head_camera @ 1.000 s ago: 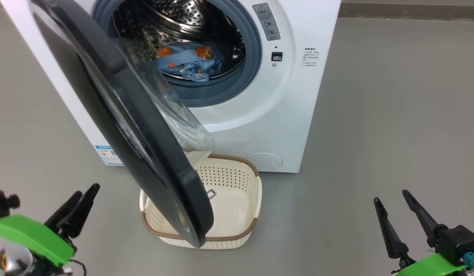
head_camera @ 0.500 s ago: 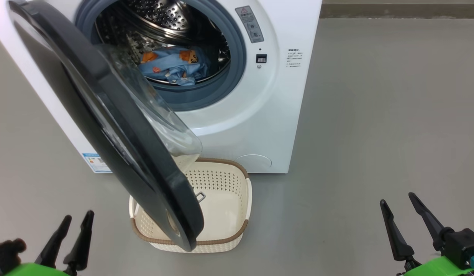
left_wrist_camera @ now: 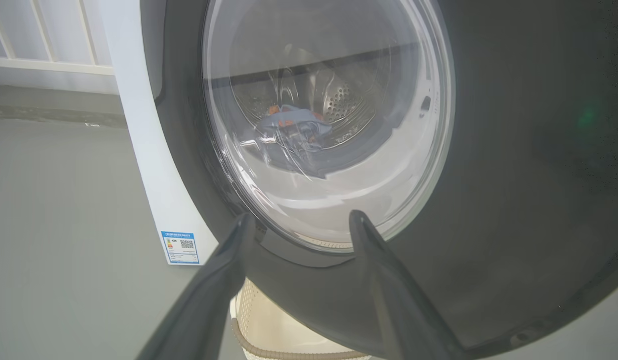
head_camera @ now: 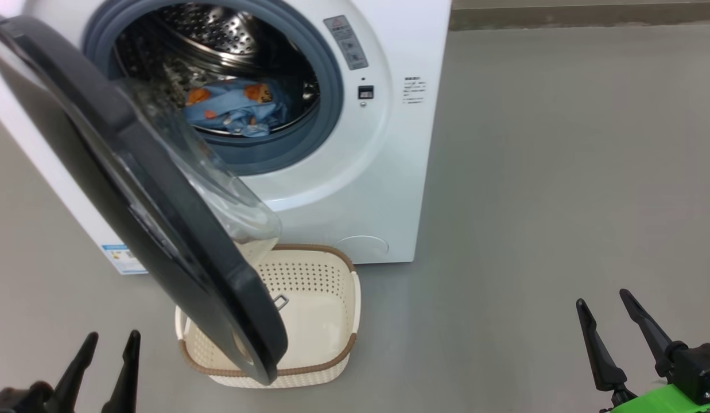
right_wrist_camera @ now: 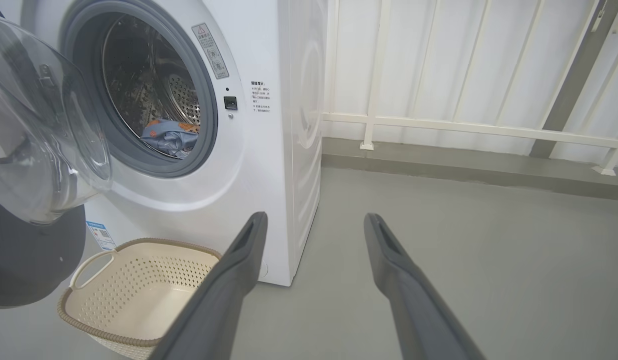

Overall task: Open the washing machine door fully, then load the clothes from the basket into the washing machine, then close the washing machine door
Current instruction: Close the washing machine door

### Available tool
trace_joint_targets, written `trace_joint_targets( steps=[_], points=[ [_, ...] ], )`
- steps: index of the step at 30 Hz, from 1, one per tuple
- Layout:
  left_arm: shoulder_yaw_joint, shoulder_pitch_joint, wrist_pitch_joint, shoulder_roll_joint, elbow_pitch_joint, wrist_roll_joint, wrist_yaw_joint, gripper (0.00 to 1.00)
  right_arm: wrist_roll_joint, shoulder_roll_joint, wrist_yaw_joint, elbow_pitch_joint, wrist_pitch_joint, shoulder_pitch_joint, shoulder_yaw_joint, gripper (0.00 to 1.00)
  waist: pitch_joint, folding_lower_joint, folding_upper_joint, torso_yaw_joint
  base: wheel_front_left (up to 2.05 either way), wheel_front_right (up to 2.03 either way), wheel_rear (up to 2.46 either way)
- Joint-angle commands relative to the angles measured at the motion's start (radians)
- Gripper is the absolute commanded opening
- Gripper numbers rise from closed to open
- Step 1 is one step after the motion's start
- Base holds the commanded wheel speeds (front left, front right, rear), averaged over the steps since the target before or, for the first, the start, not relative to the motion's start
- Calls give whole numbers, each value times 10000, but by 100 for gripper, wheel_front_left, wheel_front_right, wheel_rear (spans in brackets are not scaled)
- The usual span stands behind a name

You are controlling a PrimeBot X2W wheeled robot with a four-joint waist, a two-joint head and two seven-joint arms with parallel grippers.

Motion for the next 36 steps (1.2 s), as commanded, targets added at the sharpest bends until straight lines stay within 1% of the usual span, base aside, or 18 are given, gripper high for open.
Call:
trace_joint_targets(
  steps=[1,7,8,9,12,16,23,36],
  points=[
    [718,-45,-105,112,-379,610,-33,100,50,-230,44,-240,-80,-33,104,100,-42,0,0,-173,0,0,0],
    [1524,459,-105,-504,-717,1903,-33,100,44,-183,44,-252,-80,32,-4,100,-49,0,0,-382,0,0,0],
    [1524,459,-105,-504,-717,1903,-33,100,44,-183,44,-252,-80,32,-4,100,-49,0,0,-382,0,0,0],
    [1778,593,-106,-724,-810,2172,-33,100,42,-172,44,-246,-80,49,-35,100,-52,0,0,-428,0,0,0],
    [2099,789,-106,-1003,-942,2530,-33,100,44,-162,44,-249,-80,80,-73,100,-55,0,0,-478,0,0,0],
    [2241,1054,-106,-1237,-1014,2910,-33,100,47,-151,44,-244,-80,110,-116,100,-63,0,0,-498,0,0,0],
    [2267,1181,-106,-1386,-1038,3139,-33,100,10,-113,44,-264,-80,134,-151,100,-68,0,0,-475,0,0,0],
    [2249,1167,-106,-1415,-1050,3208,-33,100,19,-131,44,-234,-80,86,-119,100,-91,0,0,-489,0,0,0]
  ],
)
